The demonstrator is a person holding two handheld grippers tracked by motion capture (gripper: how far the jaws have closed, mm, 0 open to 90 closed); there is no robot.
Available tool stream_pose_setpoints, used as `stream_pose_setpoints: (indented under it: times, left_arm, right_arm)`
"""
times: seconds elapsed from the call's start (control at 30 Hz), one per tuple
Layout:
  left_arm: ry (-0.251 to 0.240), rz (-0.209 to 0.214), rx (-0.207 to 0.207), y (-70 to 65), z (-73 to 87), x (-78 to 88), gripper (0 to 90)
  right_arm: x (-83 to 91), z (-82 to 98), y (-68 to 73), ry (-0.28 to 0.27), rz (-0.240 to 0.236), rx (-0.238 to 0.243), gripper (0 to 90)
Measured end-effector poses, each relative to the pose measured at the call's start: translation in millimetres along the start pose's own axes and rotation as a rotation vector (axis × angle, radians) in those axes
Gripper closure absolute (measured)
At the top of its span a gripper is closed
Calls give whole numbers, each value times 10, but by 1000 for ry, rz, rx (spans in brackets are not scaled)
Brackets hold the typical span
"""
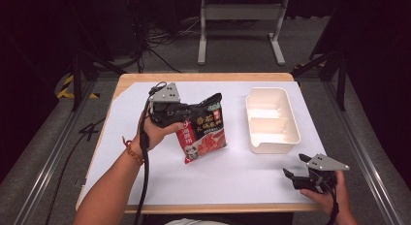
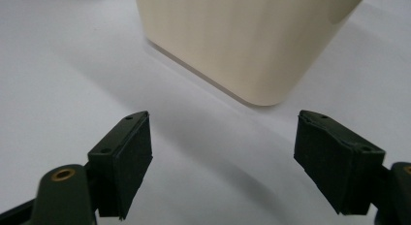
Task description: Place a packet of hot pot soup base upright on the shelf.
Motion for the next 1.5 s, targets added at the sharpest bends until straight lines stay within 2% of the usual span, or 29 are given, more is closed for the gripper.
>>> stream_pose_setpoints:
  times: [0.07,0.17,0.23,0.3,0.43,0.77,1.1,1.5]
  left_arm:
    - [-1,-7,-4,0,-23,-14,872]
    - [-8,1,24,2,-102,-66,871]
    - [-15,-9,23,4,-147,-90,870]
    - [-32,2,38,-18,-210,-123,871]
    - [-50,9,39,-52,-296,-184,870]
    - [-76,50,47,-222,-527,-336,870]
    - [-88,62,54,-357,-802,-486,870]
    - [-95,103,57,-558,-1092,-838,871]
  right_arm:
    - [-1,0,-3,0,0,1,209]
    - [-2,1,-1,-1,-1,0,209]
    - [0,1,0,-1,0,2,209]
    - [1,-1,-1,-4,-1,1,209]
    - [3,-1,-3,-6,-2,2,209]
    - [5,3,-14,-7,1,0,208]
    - [12,2,-19,-11,2,-1,208]
    - [8,8,-21,-9,-1,-2,208]
Point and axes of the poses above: each handheld gripper's, and its own axes: x roughly backward along the jaws, z roughly out of its underside, y roughly to its left, the point moved 7 cm from there along -x, roughly forward along the jaws, and after that the axes turned 13 degrees about -z, right-handed, at the moved point
